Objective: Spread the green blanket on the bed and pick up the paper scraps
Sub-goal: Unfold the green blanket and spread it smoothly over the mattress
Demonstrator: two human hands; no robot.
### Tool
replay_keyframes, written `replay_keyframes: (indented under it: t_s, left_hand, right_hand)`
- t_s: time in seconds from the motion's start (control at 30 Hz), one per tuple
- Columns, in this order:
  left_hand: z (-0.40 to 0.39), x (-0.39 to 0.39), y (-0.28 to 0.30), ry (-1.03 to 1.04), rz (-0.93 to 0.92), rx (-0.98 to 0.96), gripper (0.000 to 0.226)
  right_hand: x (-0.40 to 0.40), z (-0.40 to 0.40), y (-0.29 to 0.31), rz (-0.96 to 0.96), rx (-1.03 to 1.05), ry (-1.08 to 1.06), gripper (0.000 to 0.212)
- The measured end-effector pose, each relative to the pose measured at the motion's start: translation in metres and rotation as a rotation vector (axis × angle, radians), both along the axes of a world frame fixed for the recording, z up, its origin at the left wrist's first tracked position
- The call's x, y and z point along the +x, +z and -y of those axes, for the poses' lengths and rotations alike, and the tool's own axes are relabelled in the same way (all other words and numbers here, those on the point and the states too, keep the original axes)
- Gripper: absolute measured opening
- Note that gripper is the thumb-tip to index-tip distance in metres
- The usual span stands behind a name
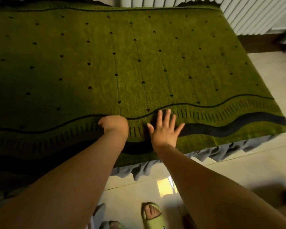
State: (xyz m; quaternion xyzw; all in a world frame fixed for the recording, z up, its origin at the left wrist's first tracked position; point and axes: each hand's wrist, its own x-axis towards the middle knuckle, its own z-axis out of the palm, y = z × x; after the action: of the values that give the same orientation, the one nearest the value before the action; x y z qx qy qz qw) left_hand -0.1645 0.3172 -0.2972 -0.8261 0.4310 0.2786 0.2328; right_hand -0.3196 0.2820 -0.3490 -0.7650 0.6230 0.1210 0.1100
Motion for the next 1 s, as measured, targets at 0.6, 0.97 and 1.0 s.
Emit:
replay_keyframes:
  t_s: [0.6,0.97,1.0]
  left_hand:
    - [0.126,-0.172,-0.061,-0.697,-0.284,-0.462,0.07]
    - [0.167,-0.319,-0.076,-0.916,-0.371,-0.381,0.079]
    - [0.175,-0.321,-0.074,-0.964,-0.413,-0.37,0.076]
  right_hand:
    - [-0.141,0.114,-0.019,0.219,-0.149,-0.209,0.057]
    - [-0.303,0.171,-0.043,0.098,-0.102,-0.526,0.067]
    - [-0.306,0.176,-0.04,0.091,-0.091,-0.586,0.067]
